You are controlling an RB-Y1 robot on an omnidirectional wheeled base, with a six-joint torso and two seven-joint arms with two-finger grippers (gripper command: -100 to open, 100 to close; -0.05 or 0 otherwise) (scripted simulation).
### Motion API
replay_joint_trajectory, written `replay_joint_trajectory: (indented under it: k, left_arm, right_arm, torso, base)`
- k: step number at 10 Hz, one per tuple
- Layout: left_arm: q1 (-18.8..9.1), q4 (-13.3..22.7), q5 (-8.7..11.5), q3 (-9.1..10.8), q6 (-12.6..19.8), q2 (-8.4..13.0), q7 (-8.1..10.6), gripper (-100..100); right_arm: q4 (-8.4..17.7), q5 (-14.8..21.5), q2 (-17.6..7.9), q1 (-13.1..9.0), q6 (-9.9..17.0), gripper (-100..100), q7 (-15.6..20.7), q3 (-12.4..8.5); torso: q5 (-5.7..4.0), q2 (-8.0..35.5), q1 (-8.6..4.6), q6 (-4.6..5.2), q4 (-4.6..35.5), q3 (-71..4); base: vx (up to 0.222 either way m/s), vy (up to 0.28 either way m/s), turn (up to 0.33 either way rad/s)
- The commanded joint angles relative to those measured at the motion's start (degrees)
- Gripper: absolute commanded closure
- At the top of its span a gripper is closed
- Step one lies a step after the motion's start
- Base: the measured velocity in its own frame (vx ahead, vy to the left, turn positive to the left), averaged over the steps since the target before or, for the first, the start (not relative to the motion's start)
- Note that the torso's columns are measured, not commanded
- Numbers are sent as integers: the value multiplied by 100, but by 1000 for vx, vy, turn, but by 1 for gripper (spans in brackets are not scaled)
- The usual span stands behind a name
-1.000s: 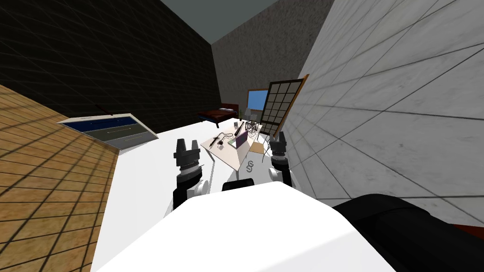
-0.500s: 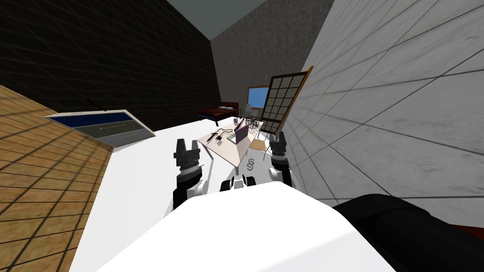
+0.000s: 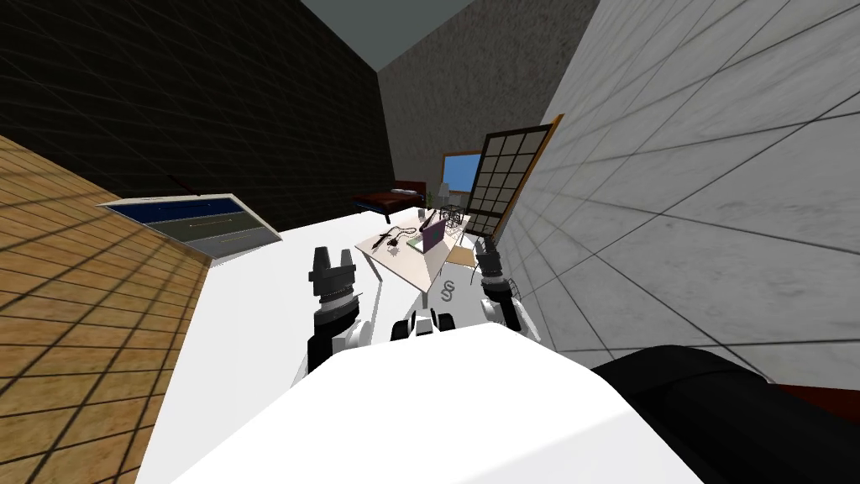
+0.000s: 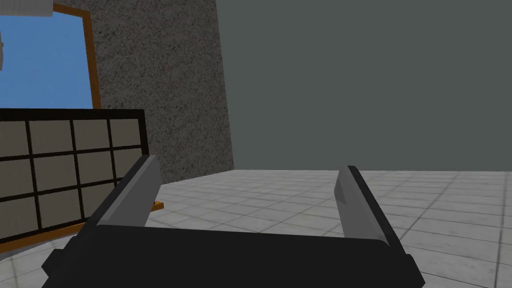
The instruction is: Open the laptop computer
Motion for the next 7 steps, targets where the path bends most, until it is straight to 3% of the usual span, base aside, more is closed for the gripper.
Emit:
replay_joint_trajectory:
  k: [1,7]
  left_arm:
    - [0,0,0,0,0,0,0,0]
    - [0,0,0,0,0,0,0,0]
  right_arm:
    - [301,417,-226,-33,173,-100,243,-69]
    - [1038,1362,-552,-169,566,-100,766,-308]
  torso:
    - [-2,-1,-5,0,0,-1]
    - [-7,-9,-21,0,-2,-6]
  base:
    - [-55,103,46]
    - [-47,106,41]
